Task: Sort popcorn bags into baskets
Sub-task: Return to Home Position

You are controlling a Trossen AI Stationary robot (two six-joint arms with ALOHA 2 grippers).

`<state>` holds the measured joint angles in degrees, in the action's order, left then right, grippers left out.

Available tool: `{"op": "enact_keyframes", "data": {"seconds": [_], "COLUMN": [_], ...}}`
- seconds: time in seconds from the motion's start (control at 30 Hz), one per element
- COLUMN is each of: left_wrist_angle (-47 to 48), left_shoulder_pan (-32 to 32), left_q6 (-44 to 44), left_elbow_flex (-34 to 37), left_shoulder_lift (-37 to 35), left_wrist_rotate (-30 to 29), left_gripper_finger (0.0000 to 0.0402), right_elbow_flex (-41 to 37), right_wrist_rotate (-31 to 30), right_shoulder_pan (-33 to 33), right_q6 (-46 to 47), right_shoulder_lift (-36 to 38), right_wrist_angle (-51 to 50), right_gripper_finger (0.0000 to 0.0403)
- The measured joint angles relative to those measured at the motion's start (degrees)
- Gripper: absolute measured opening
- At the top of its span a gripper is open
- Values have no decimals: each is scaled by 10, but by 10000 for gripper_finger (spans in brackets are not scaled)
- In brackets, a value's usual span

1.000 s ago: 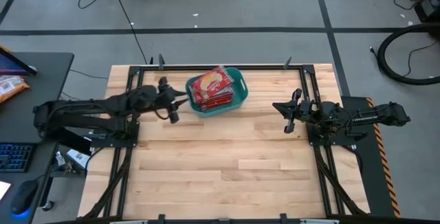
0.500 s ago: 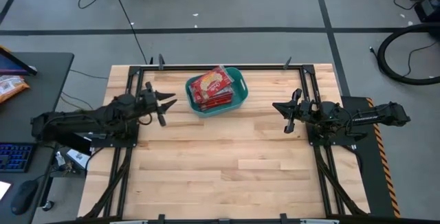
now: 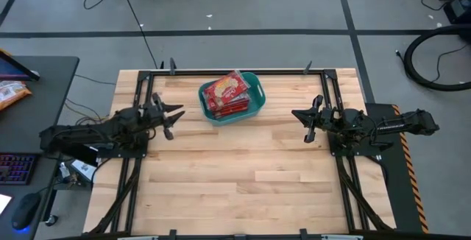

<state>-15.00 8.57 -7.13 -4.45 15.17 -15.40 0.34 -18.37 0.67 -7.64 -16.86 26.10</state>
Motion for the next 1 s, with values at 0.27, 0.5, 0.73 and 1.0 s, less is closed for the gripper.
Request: {"op": "enact_keyframes", "data": {"seconds": [0.27,0.5,0.73,1.0], "left_wrist_angle": [43,56,56,56], "left_shoulder_pan": [-55,-66,-66,-66], "left_q6": [-2,67,109,109], "left_elbow_flex": [13,12,12,12], "left_shoulder_lift": [-89,-122,-122,-122], "left_wrist_rotate": [0,-2,-2,-2], "left_gripper_finger": [116,116,116,117], "right_elbow_flex": [0,0,0,0], "right_wrist_rotate": [0,0,0,0], "right_shoulder_pan": [0,0,0,0], "right_q6": [0,0,0,0], "right_shoulder_lift": [0,0,0,0], "right_wrist_angle": [0,0,0,0], "right_gripper_finger": [20,20,20,20]}}
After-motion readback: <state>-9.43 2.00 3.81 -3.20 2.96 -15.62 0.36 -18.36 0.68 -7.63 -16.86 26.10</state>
